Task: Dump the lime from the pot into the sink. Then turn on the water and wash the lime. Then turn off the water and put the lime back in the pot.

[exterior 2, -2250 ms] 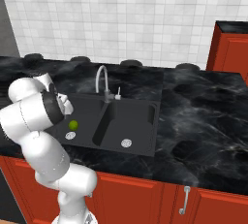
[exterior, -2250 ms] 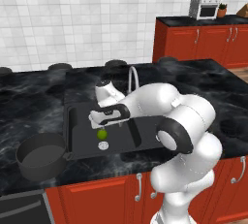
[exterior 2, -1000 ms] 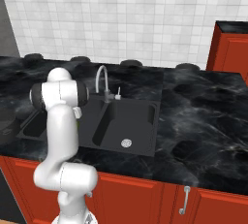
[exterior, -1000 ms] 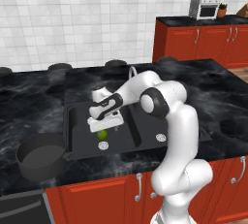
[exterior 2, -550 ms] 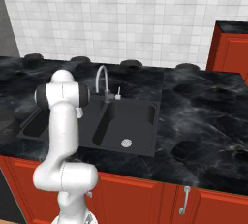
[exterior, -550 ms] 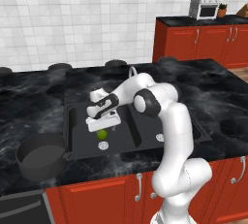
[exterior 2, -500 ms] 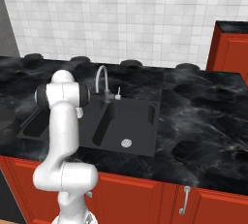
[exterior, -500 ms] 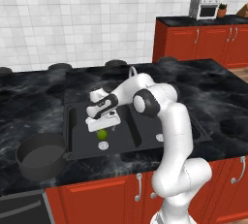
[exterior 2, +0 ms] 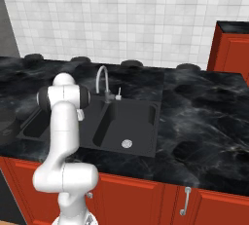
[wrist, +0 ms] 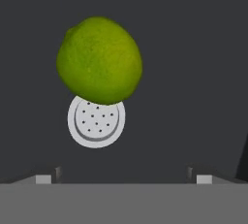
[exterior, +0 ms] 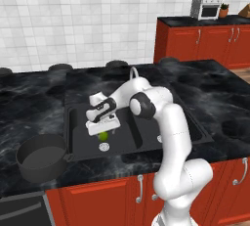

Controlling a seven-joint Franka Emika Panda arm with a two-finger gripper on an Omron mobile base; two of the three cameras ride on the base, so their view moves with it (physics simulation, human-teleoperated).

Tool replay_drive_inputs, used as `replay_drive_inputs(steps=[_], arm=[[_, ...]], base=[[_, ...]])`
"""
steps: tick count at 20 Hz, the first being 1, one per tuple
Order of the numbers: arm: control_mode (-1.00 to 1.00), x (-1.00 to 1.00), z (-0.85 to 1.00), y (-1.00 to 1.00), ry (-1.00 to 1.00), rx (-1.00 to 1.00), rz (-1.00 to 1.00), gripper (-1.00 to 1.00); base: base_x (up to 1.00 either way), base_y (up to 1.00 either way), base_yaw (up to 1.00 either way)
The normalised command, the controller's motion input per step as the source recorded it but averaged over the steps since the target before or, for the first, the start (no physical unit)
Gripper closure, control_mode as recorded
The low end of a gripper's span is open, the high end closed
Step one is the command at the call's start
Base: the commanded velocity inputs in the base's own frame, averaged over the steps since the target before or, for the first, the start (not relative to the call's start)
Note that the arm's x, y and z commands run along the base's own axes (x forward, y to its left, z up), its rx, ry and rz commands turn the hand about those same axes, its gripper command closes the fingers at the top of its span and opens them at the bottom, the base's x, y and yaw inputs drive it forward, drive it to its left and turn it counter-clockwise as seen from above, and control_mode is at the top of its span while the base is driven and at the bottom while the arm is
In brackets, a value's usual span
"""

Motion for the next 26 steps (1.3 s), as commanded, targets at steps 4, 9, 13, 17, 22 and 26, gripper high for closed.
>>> replay_drive_inputs(steps=[4,9,13,17,22,26], arm=[[-1.0,0.0,-0.2,0.0,-0.03,0.0,0.0,-1.0],[-1.0,0.01,-0.1,0.0,-0.06,0.0,0.0,-1.0],[-1.0,0.13,-0.14,0.0,-0.04,0.0,0.0,-1.0],[-1.0,0.15,-0.13,0.0,-0.04,0.0,0.0,-1.0],[-1.0,0.26,-0.1,0.0,-0.02,0.0,0.0,-1.0],[-1.0,0.37,-0.09,0.06,0.0,0.0,0.0,-1.0]], base=[[0.0,0.0,0.0],[0.0,0.0,0.0],[0.0,0.0,0.0],[0.0,0.0,0.0],[0.0,0.0,0.0],[0.0,0.0,0.0]])
